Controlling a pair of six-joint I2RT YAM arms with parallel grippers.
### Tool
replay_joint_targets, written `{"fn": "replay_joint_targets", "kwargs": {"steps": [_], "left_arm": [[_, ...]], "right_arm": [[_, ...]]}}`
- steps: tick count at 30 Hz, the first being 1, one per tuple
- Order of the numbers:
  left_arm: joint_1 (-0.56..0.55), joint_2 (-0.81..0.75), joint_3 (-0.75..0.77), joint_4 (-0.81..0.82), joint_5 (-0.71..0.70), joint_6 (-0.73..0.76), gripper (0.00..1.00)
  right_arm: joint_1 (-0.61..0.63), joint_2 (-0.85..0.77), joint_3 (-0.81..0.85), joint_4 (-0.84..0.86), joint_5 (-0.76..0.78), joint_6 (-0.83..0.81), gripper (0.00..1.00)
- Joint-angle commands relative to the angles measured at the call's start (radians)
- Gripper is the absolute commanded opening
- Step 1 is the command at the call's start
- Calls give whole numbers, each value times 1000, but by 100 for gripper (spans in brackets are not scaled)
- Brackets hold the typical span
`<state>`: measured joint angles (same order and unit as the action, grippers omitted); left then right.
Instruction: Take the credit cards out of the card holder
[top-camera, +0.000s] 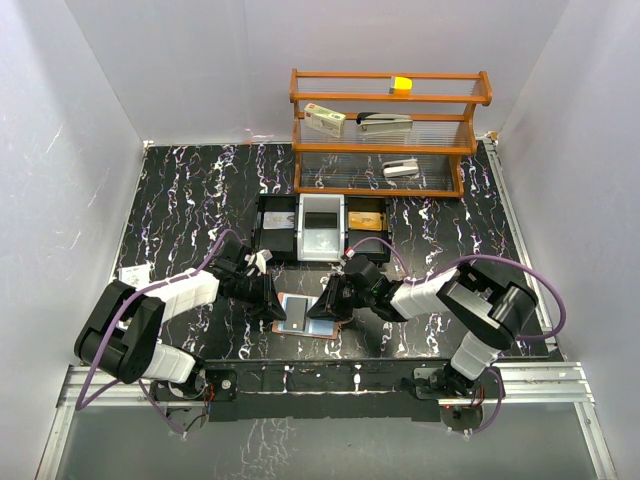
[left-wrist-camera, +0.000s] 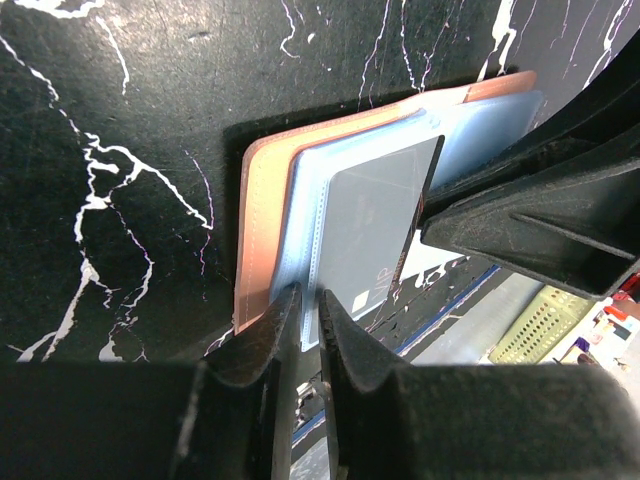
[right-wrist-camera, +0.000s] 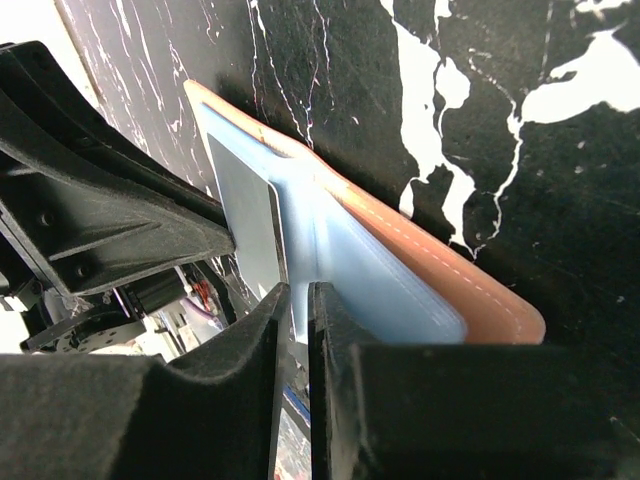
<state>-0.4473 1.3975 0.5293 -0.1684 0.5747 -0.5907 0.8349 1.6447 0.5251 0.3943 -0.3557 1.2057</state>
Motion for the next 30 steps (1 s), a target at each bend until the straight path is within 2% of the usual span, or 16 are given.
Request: {"fn": "replay_joint_targets", "kwargs": {"steps": [1,7,12,15,19,30], "left_arm": [[-4,9,-5,-29,-5,18,12],[-4,10,-8,-25,2,17,12],[-3,9,-7,-25,4,17,12],[-4,11,-6,-25,4,17,11],[-5,11,-6,-26,2,19,11],[-5,11,-5,-29,-6,19,10]], "right_arm": [[-5,26,-8,67,-19,10,11],[-5,47,1,106,-47,21,17],[-6,65,6,136,-52,37,18],[-5,79,7,144,-51,41,14],[-5,72,-3,156,-51,42,0],[-33,-6,-63,98,-47,-5,0]]}}
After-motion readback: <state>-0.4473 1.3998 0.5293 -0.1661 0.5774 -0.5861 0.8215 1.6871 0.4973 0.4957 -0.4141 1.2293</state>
